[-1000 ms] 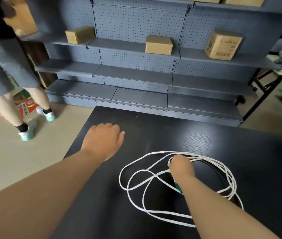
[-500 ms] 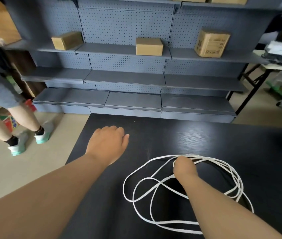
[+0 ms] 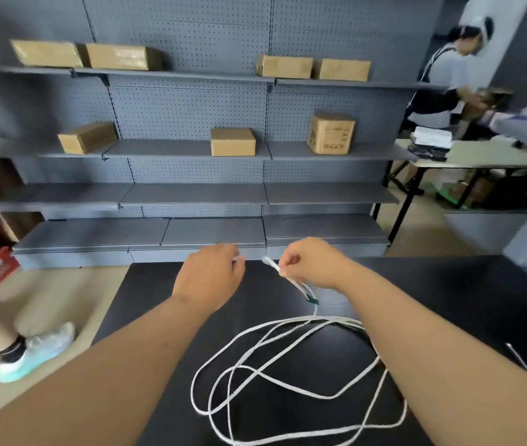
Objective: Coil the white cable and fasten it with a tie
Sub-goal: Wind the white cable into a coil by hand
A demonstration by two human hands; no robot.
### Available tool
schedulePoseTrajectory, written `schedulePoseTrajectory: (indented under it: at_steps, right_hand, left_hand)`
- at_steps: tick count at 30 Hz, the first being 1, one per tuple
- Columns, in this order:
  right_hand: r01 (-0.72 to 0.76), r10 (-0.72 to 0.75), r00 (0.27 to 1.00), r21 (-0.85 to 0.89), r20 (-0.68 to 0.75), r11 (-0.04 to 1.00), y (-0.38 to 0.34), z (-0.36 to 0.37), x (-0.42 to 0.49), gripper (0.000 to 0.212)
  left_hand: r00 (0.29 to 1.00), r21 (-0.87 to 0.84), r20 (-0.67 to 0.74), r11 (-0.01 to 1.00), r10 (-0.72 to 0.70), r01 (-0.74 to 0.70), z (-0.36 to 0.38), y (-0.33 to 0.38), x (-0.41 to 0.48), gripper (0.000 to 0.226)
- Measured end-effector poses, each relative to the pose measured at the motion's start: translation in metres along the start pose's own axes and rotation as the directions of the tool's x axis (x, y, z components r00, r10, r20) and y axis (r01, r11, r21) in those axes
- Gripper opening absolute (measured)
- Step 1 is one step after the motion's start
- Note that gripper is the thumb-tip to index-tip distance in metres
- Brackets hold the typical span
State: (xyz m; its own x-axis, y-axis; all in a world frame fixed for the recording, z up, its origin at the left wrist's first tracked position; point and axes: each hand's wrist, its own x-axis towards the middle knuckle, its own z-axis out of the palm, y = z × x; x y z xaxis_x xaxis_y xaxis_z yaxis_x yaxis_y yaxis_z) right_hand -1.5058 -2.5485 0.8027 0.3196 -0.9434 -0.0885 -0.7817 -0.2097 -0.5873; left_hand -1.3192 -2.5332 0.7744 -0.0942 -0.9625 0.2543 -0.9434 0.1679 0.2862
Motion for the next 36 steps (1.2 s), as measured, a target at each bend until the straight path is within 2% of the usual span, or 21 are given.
schedulePoseTrajectory:
  at_steps: [2, 5, 9, 11, 15, 16, 19, 22, 23, 25, 26, 27, 30, 33, 36]
  right_hand:
    - [0.064, -0.065, 0.998, 0.086, 0.014, 0.994, -0.013, -0.025, -0.014, 0.022]
    - [0.145, -0.147, 0.989, 0.172, -0.001, 0.974, -0.029, -0.061, -0.035, 0.017]
    - [0.258, -0.25, 0.966, 0.291, -0.067, 0.921, -0.043, -0.106, -0.063, 0.014]
    - [0.301, -0.285, 0.953, 0.368, -0.098, 0.88, -0.047, -0.123, -0.075, 0.014]
    - [0.371, -0.337, 0.928, 0.492, -0.159, 0.788, -0.051, -0.146, -0.092, 0.014]
    - [0.383, -0.344, 0.923, 0.501, -0.173, 0.776, -0.051, -0.15, -0.096, 0.014]
    - [0.404, -0.339, 0.914, 0.539, -0.222, 0.739, -0.048, -0.156, -0.102, 0.015]
    - [0.406, -0.287, 0.914, 0.633, -0.288, 0.659, -0.043, -0.153, -0.103, 0.014]
    - [0.408, -0.267, 0.913, 0.655, -0.309, 0.636, -0.041, -0.15, -0.102, 0.014]
    - [0.41, -0.221, 0.91, 0.684, -0.351, 0.603, -0.036, -0.144, -0.099, 0.012]
    - [0.407, -0.186, 0.909, 0.701, -0.372, 0.586, -0.034, -0.141, -0.096, 0.011]
    - [0.403, -0.146, 0.908, 0.722, -0.393, 0.563, -0.032, -0.138, -0.094, 0.011]
    - [0.407, -0.062, 0.9, 0.779, -0.432, 0.478, -0.029, -0.128, -0.087, 0.01]
    - [0.43, -0.026, 0.877, 0.76, -0.48, 0.488, -0.027, -0.118, -0.082, 0.014]
    - [0.447, 0.015, 0.86, 0.765, -0.511, 0.463, -0.027, -0.109, -0.076, 0.016]
  left_hand:
    - [0.999, -0.163, 0.041, 0.987, -0.001, 0.007, -0.006, 0.016, 0.003, 0.035]
    - [0.993, -0.349, 0.104, 0.937, 0.052, -0.012, -0.017, 0.042, 0.007, 0.044]
    - [0.99, -0.563, 0.119, 0.826, 0.069, 0.01, -0.025, 0.073, 0.014, 0.052]
    - [0.991, -0.606, 0.128, 0.795, 0.047, 0.04, -0.027, 0.088, 0.016, 0.047]
    - [0.986, -0.536, 0.164, 0.841, 0.026, 0.067, -0.029, 0.104, 0.014, 0.019]
    - [0.984, -0.559, 0.176, 0.825, 0.026, 0.078, -0.03, 0.106, 0.013, 0.02]
    - [0.976, -0.733, 0.213, 0.653, -0.047, 0.191, -0.037, 0.111, 0.009, 0.033]
    - [0.956, -0.822, 0.181, 0.499, -0.23, 0.275, -0.044, 0.115, 0.016, 0.034]
    - [0.944, -0.861, 0.193, 0.416, -0.266, 0.293, -0.048, 0.117, 0.019, 0.032]
    - [0.92, -0.929, 0.265, 0.18, -0.29, 0.324, -0.057, 0.122, 0.021, 0.023]
    - [0.915, -0.942, 0.284, 0.092, -0.286, 0.322, -0.061, 0.124, 0.02, 0.021]
    - [0.913, -0.947, 0.292, 0.047, -0.285, 0.318, -0.064, 0.126, 0.02, 0.022]
    - [0.913, -0.945, 0.297, 0.053, -0.28, 0.324, -0.068, 0.126, 0.02, 0.027]
    - [0.934, -0.954, 0.272, 0.06, -0.232, 0.292, -0.071, 0.122, 0.016, 0.019]
    - [0.932, -0.953, 0.265, 0.083, -0.246, 0.293, -0.071, 0.12, 0.012, 0.017]
